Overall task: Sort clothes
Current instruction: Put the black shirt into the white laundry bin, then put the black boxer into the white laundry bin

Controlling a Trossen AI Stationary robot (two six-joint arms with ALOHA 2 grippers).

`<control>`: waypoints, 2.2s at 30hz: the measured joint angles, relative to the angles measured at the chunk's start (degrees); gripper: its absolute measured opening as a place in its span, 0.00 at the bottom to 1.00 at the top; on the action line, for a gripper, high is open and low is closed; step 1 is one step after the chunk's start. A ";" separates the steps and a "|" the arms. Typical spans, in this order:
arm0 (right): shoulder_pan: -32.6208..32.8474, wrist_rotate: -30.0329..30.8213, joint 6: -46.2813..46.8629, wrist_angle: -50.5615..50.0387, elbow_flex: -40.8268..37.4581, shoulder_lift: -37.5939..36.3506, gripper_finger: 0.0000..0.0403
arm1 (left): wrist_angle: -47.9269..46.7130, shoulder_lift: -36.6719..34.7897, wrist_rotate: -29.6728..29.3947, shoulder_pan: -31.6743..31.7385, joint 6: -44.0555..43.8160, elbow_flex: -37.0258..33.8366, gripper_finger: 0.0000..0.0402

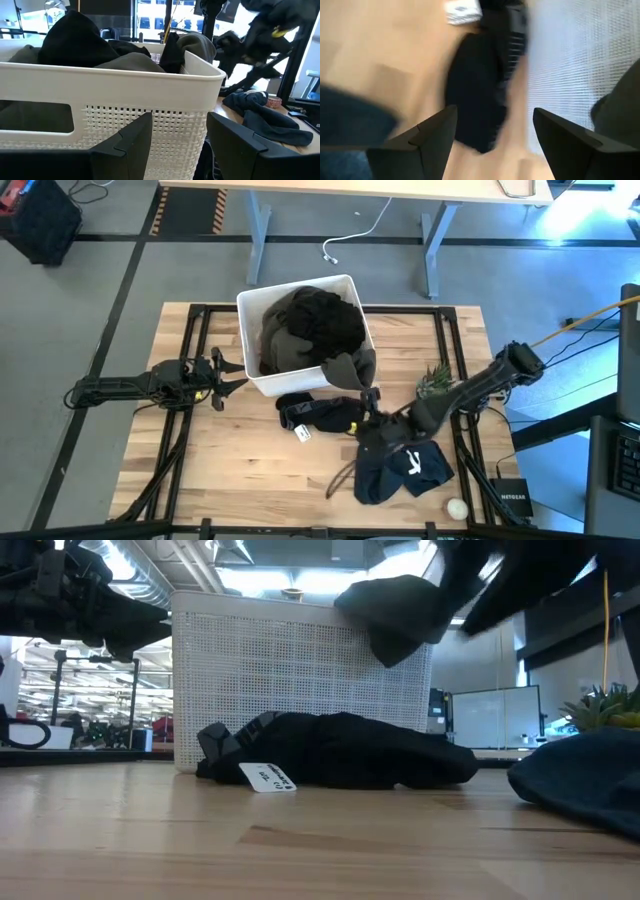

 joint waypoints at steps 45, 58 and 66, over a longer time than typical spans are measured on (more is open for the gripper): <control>-18.24 -22.21 0.33 12.98 14.59 -14.31 0.69 | 0.00 0.00 0.00 0.01 0.00 0.00 0.46; -6.62 -19.65 7.54 18.69 0.18 -2.91 0.69 | 0.00 -0.02 0.00 0.02 0.00 0.00 0.46; -8.06 -8.81 6.05 24.59 -0.36 11.89 0.69 | 0.02 -0.02 -0.02 0.02 0.00 0.00 0.46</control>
